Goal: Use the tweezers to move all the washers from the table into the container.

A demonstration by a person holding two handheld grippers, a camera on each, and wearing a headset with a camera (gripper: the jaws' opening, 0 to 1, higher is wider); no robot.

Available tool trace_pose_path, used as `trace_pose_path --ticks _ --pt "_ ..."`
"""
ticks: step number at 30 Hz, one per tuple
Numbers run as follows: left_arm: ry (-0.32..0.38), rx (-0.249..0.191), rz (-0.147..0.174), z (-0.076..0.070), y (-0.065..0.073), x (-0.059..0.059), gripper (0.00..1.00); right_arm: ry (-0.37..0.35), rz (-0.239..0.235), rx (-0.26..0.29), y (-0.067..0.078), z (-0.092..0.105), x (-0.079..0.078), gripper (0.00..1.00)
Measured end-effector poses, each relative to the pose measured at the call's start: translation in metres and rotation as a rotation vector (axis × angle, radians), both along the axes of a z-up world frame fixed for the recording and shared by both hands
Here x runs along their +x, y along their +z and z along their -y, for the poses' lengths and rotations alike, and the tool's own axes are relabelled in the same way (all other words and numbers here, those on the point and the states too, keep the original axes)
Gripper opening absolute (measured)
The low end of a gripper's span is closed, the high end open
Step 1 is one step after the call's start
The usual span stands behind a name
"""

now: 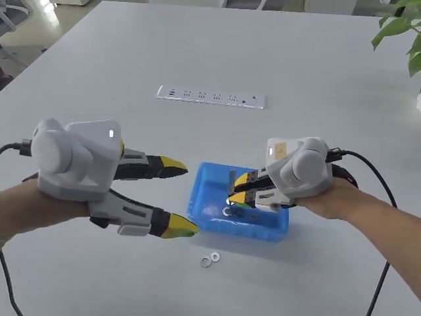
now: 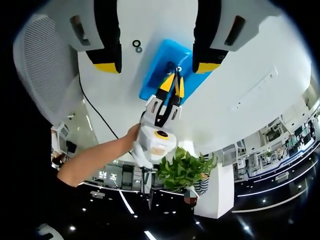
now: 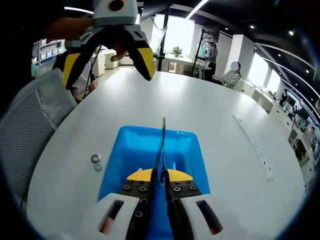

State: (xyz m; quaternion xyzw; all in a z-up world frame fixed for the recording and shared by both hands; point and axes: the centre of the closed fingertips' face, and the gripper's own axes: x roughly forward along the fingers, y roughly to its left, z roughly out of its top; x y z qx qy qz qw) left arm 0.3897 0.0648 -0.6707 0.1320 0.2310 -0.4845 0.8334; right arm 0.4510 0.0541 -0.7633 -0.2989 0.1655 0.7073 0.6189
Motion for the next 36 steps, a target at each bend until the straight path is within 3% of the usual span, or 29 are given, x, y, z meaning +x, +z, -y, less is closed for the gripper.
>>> trace_pose_path --ticks 7,17,28,36 --pt "-0.048 0.022 0.003 0.013 -0.001 0.014 0.49 0.001 0.002 -0.002 0.0 0.001 0.0 0.09" --pt "-0.104 0.091 0.021 0.024 -0.01 0.033 0.32 0.003 0.002 -0.001 -0.001 0.003 0.0 0.09" --pt "-0.161 0.122 0.035 0.039 -0.017 0.051 0.23 0.006 0.005 0.0 -0.001 0.003 0.0 0.09" --pt "-0.189 0.159 0.036 0.043 -0.024 0.058 0.14 0.012 0.005 0.001 -0.001 0.003 0.0 0.09"
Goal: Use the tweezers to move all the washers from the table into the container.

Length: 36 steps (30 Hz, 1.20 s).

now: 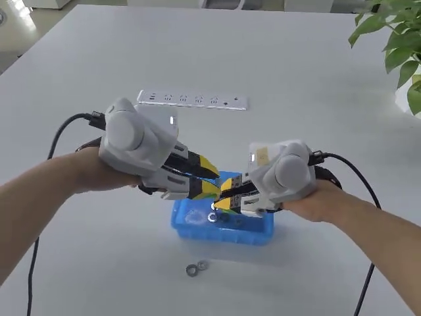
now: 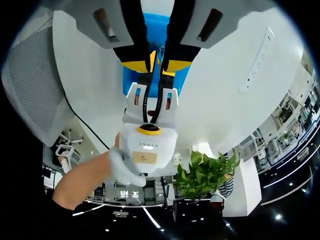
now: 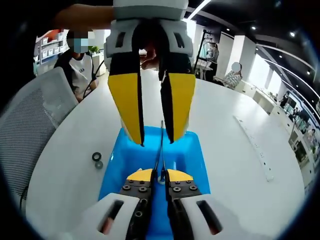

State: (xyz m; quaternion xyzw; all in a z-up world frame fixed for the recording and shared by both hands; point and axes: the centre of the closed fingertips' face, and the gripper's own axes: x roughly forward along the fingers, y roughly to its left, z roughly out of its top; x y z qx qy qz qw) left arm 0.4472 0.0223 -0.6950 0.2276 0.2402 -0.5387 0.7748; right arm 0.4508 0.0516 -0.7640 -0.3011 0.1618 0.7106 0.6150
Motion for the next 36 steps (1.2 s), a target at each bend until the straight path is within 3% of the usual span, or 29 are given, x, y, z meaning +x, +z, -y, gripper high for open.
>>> trace_pose_path --ticks 11,36 --pt "-0.032 0.044 -0.009 0.001 -0.011 0.002 0.07 0.009 -0.001 0.001 0.0 -0.001 -0.001 0.09" --pt "-0.061 0.042 -0.015 0.001 -0.012 0.001 0.07 0.005 0.017 -0.019 0.0 0.003 0.001 0.14"
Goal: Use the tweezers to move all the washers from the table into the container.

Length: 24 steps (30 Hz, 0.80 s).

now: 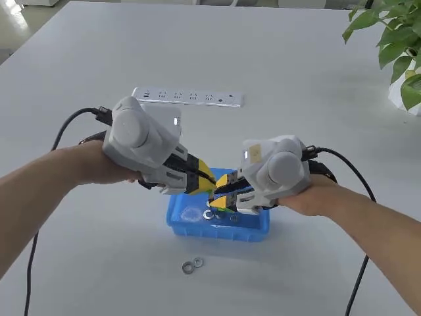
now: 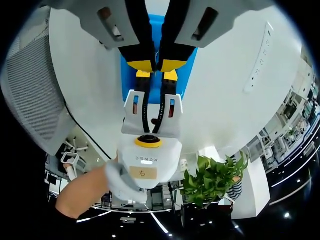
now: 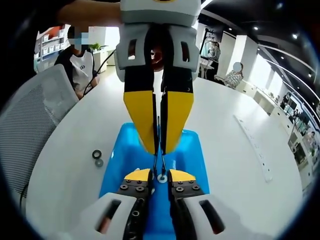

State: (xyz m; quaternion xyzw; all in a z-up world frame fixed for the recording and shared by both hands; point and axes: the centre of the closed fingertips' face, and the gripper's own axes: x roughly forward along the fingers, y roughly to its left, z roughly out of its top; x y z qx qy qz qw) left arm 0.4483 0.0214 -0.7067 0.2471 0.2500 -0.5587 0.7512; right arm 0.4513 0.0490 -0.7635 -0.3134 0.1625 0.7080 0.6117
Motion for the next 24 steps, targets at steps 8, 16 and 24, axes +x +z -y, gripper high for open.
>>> trace_pose_path --ticks 8,16,24 --pt "0.009 -0.005 -0.013 0.0 0.0 0.001 0.07 -0.039 -0.013 0.009 0.007 0.008 0.001 0.19" --pt "0.023 -0.003 -0.023 0.001 0.0 0.002 0.07 -0.11 -0.036 0.028 0.019 0.024 0.001 0.24" --pt "0.027 0.001 -0.025 0.0 0.001 0.001 0.07 -0.189 -0.05 0.049 0.03 0.044 0.001 0.3"
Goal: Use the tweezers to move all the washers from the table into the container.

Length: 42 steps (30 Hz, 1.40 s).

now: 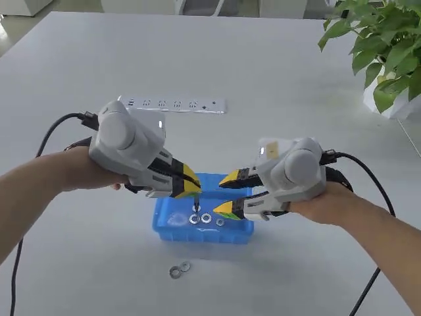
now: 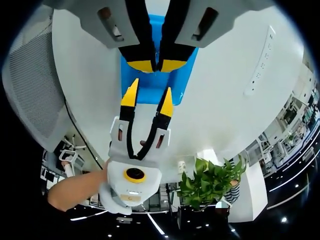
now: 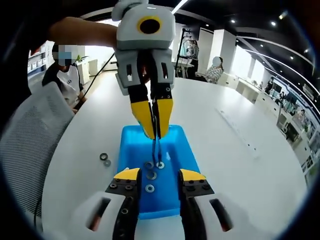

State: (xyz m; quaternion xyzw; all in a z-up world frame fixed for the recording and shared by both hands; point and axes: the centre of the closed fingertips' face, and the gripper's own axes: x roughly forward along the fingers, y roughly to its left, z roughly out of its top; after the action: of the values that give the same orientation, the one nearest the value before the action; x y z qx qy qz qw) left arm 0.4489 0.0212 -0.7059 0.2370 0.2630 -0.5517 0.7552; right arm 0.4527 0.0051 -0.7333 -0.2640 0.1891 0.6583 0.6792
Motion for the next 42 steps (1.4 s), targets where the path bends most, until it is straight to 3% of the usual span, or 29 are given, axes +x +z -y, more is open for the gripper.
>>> trace_pose_path --ticks 10,23,42 --pt "0.006 0.001 0.003 0.001 0.002 -0.002 0.06 -0.093 -0.011 0.009 0.006 0.022 -0.001 0.38" --pt "0.037 -0.018 0.018 -0.003 0.02 -0.003 0.06 -0.176 -0.008 0.039 0.019 0.045 -0.007 0.49" --pt "0.084 -0.021 0.006 -0.012 0.047 -0.018 0.06 -0.207 -0.005 0.044 0.027 0.06 -0.026 0.57"
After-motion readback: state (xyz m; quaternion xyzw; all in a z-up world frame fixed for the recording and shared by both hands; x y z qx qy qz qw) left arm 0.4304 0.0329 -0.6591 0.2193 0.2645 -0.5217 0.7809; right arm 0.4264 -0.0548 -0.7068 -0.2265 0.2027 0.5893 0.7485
